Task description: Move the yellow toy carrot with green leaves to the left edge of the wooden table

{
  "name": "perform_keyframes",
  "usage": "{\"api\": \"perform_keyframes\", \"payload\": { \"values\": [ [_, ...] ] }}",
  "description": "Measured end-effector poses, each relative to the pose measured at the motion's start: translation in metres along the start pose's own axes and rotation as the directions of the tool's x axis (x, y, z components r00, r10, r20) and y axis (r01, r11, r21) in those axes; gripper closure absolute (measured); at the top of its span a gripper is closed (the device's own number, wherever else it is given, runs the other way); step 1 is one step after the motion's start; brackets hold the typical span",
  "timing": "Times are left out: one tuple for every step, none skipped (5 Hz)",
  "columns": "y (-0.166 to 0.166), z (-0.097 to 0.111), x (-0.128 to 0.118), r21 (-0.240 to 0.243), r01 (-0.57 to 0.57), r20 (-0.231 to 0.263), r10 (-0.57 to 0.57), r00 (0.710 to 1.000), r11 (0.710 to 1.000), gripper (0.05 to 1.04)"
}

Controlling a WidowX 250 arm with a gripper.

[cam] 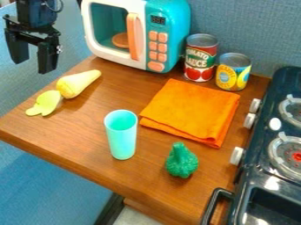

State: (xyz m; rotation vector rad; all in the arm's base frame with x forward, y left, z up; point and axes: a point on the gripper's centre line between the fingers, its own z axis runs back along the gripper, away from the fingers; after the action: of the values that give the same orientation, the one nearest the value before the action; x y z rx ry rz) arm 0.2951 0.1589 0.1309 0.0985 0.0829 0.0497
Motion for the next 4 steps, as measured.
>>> {"api": "perform_keyframes", "payload": {
  "values": [
    [-0.002,-0.012,0.000,-0.017,0.001,-0.034,-0.001,0.999,1.000,0.079],
    [-0.001,-0.017,0.013,-0.029,-0.032,-0.028,0.031,0.999,0.999,0.079],
    [0.007,-0.010,0.033,-0.024,-0.056,0.014,0.056,0.998,0.998,0.079],
    [0.017,-0.010,0.049,0.007,-0.071,0.014,0.071,0.997,0.997,0.079]
  ]
}}
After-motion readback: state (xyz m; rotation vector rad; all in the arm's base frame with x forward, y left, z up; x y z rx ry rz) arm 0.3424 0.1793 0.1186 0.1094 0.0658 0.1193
